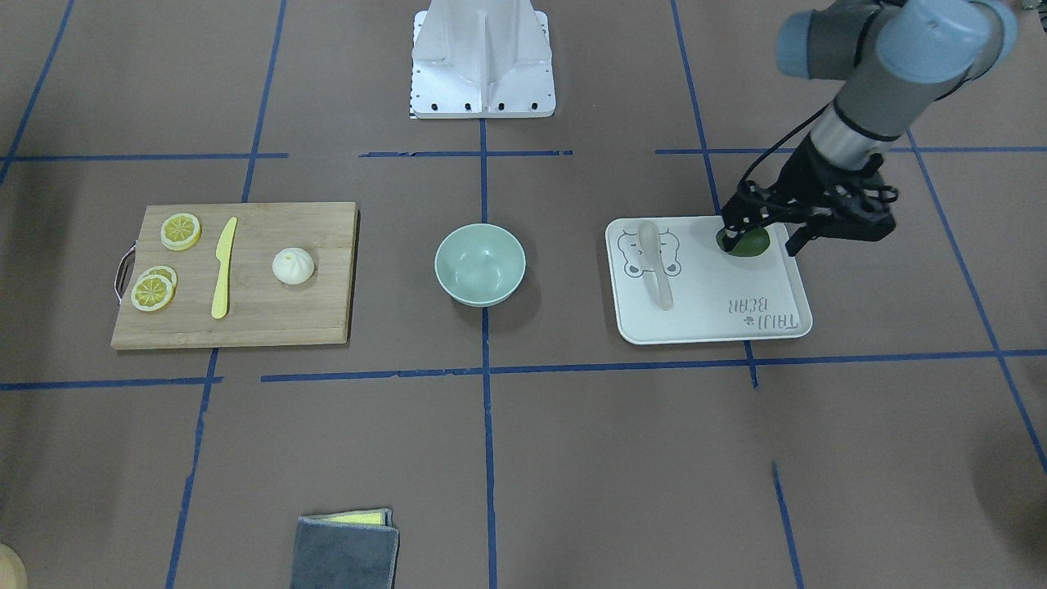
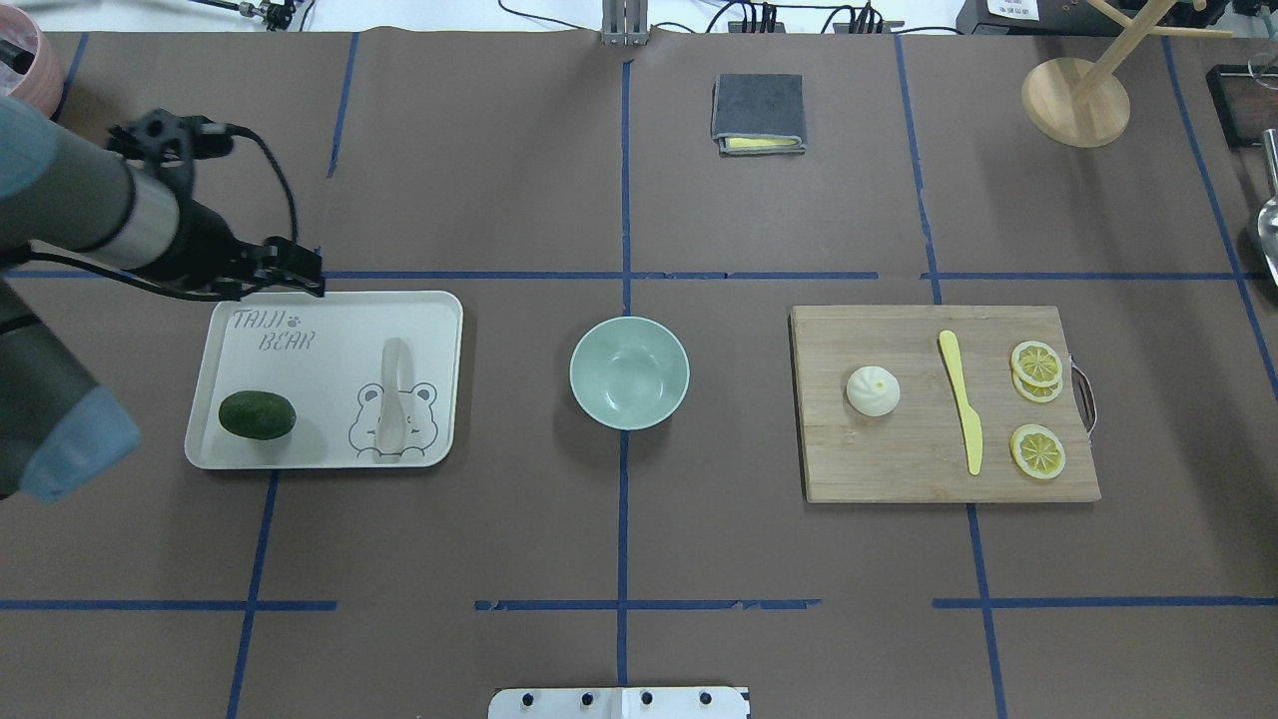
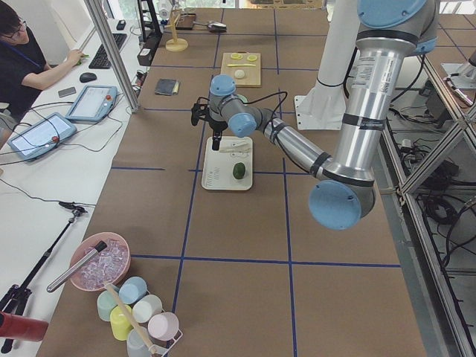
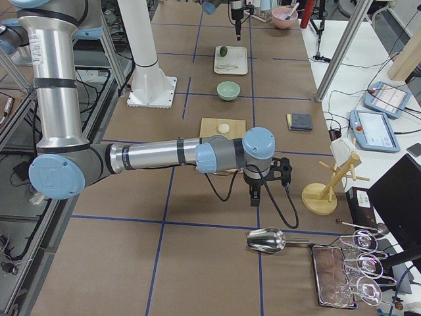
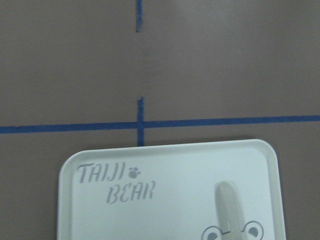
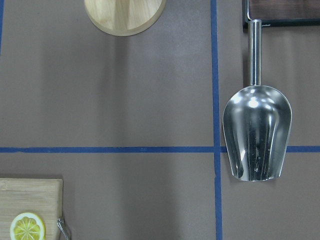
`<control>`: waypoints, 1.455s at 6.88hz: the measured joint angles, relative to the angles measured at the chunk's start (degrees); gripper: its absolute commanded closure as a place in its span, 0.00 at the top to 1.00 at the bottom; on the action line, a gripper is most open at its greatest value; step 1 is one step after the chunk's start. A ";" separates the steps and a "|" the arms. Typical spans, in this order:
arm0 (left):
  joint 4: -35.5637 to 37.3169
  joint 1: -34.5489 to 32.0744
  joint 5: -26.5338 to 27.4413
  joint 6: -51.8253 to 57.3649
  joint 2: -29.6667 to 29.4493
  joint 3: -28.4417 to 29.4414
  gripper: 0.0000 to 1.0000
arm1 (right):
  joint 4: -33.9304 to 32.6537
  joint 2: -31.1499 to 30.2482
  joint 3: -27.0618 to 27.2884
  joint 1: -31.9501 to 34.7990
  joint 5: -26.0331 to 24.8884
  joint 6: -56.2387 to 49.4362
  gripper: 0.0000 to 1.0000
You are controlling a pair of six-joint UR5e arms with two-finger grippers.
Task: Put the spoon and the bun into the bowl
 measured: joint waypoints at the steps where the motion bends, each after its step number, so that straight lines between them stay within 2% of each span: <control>1: -0.20 3.55 2.97 -3.27 -2.50 2.45 0.96 | 0.01 0.11 0.26 -0.03 0.08 0.12 1.00; 4: -0.75 11.34 9.13 -9.49 -5.60 8.13 0.87 | 0.08 0.26 1.90 -0.45 0.08 1.87 1.00; 6: -0.89 13.77 10.25 -10.36 -5.91 10.44 0.77 | 0.10 0.29 3.11 -0.92 0.13 3.56 1.00; 10: -0.86 14.01 10.51 -10.09 -5.47 10.67 0.30 | 0.10 0.29 3.75 -1.09 0.22 4.70 1.00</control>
